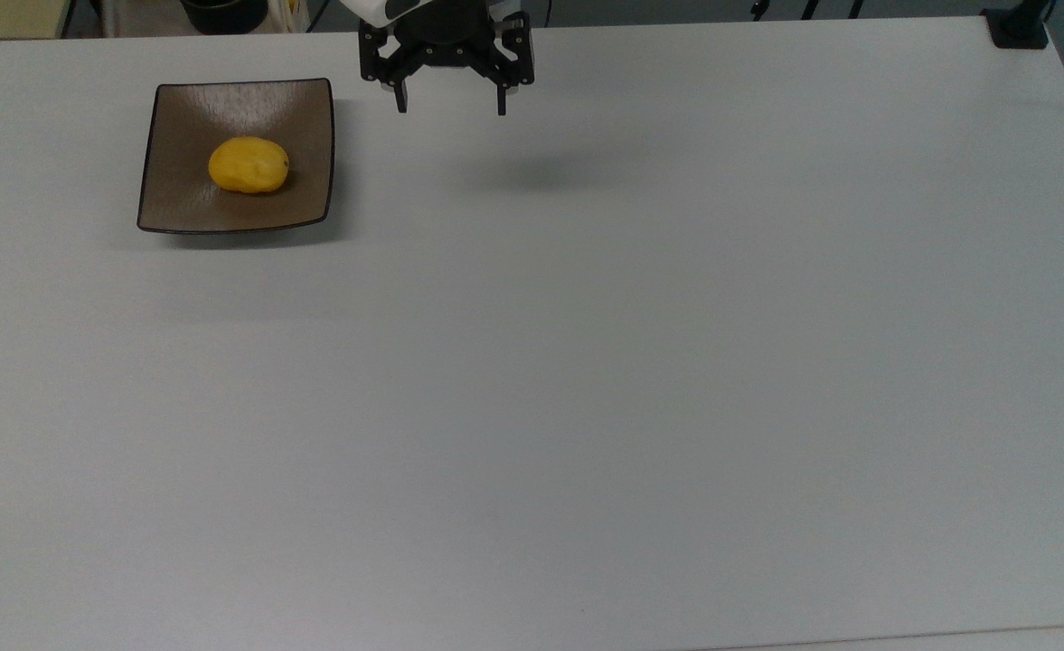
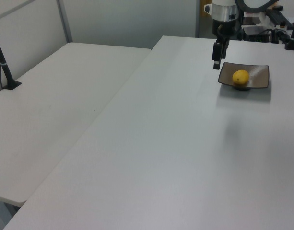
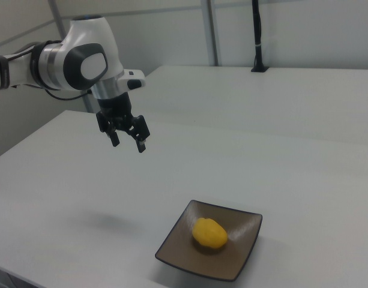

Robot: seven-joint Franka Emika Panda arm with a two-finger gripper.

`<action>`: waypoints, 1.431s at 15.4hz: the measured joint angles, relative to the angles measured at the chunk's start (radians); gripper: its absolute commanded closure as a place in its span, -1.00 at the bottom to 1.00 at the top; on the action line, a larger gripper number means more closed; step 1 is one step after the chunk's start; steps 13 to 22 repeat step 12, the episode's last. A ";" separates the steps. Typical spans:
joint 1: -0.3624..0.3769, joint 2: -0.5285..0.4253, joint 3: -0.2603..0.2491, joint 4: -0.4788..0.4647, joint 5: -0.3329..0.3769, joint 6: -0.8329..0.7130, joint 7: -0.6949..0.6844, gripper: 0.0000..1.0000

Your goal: Put potatoes on a ceramic plate

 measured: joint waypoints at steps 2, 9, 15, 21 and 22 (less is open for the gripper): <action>0.002 0.000 0.000 0.002 0.000 -0.018 -0.001 -1.00; 0.005 0.000 -0.011 0.006 0.000 -0.021 -0.001 -1.00; 0.006 0.000 -0.025 0.007 0.000 -0.021 -0.001 -1.00; 0.006 0.000 -0.025 0.007 0.000 -0.021 -0.001 -1.00; 0.006 0.000 -0.025 0.007 0.000 -0.021 -0.001 -1.00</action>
